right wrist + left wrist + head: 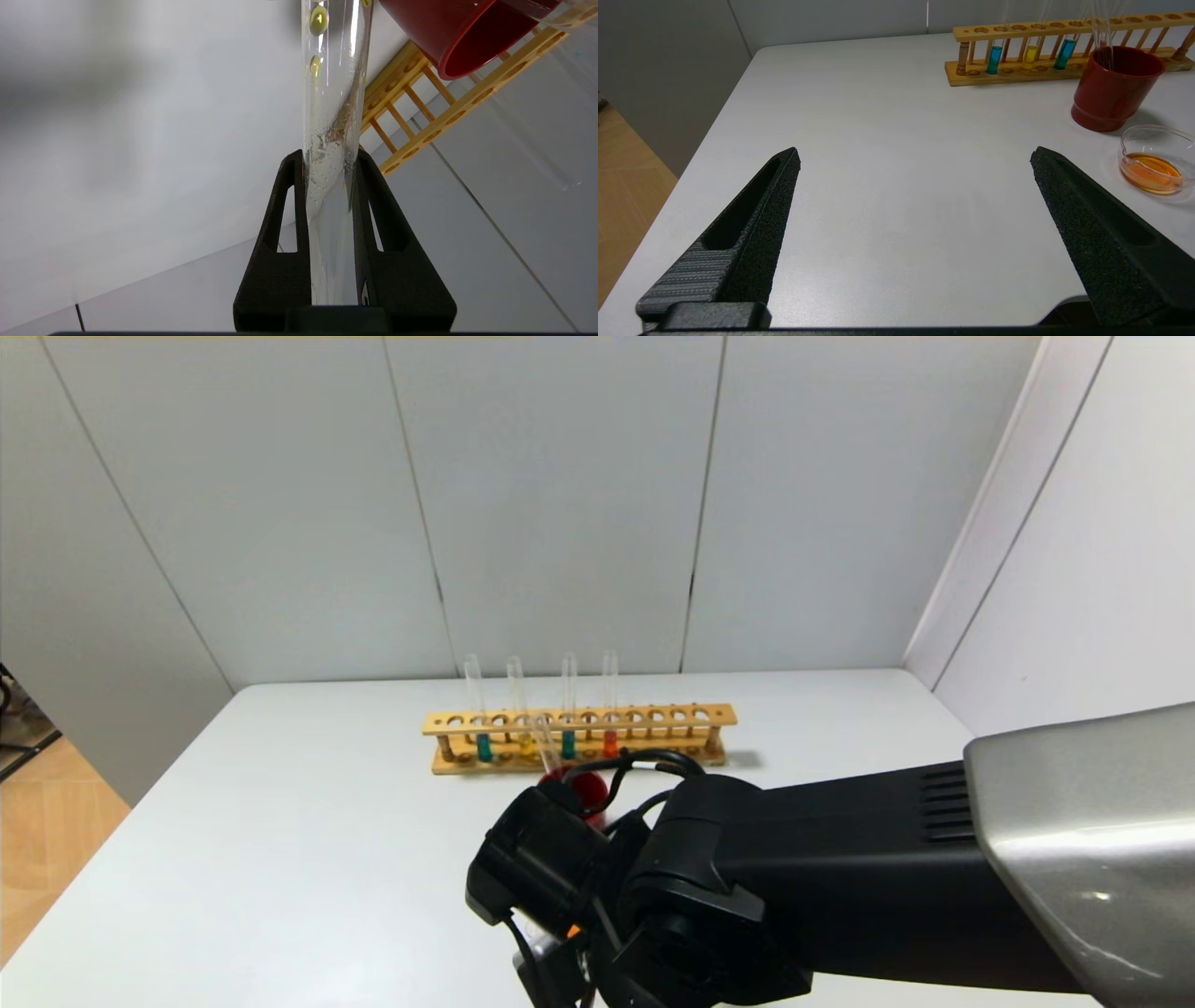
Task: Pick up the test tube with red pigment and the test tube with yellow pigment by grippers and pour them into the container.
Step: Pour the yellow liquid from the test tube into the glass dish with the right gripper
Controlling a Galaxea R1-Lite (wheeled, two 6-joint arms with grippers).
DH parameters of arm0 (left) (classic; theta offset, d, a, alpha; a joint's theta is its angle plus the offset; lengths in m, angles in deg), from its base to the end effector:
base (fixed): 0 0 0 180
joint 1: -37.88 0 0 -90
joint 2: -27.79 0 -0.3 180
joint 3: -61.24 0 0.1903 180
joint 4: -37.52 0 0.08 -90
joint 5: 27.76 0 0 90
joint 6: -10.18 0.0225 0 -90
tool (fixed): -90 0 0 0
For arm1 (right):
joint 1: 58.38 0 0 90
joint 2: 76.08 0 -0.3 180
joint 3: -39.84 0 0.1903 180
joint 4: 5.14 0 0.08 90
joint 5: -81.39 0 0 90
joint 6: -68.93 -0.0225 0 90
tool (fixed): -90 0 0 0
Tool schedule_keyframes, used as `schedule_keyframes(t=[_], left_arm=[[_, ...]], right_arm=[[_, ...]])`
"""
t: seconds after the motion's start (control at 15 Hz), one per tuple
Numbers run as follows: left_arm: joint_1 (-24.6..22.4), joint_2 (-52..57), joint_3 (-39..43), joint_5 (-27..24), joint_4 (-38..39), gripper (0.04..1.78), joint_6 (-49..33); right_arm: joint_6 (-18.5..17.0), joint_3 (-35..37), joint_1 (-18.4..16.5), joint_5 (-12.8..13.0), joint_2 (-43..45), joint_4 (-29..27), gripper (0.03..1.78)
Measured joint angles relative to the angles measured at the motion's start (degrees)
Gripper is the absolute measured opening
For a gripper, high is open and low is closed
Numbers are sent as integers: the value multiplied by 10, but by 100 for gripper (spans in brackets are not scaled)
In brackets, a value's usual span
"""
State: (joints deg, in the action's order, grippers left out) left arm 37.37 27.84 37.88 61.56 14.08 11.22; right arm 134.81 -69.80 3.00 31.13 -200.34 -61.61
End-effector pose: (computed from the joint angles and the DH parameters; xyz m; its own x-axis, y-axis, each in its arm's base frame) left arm -0.0229 -0.0005 0.0753 1.0000 -0.0030 -0.0005 0.0030 0.9998 0.0181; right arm 0.1968 0.3307 0.1079 0.6806 -0.0875 -0.7275 -0.6489 -0.5331 -0.5429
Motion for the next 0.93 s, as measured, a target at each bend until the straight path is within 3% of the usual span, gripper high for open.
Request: schedule_keyframes(t=[0.93], left_arm=[[0,0,0,0,0,175,0]], right_arm=[[-1,-73,12,20,-32,-90,28]])
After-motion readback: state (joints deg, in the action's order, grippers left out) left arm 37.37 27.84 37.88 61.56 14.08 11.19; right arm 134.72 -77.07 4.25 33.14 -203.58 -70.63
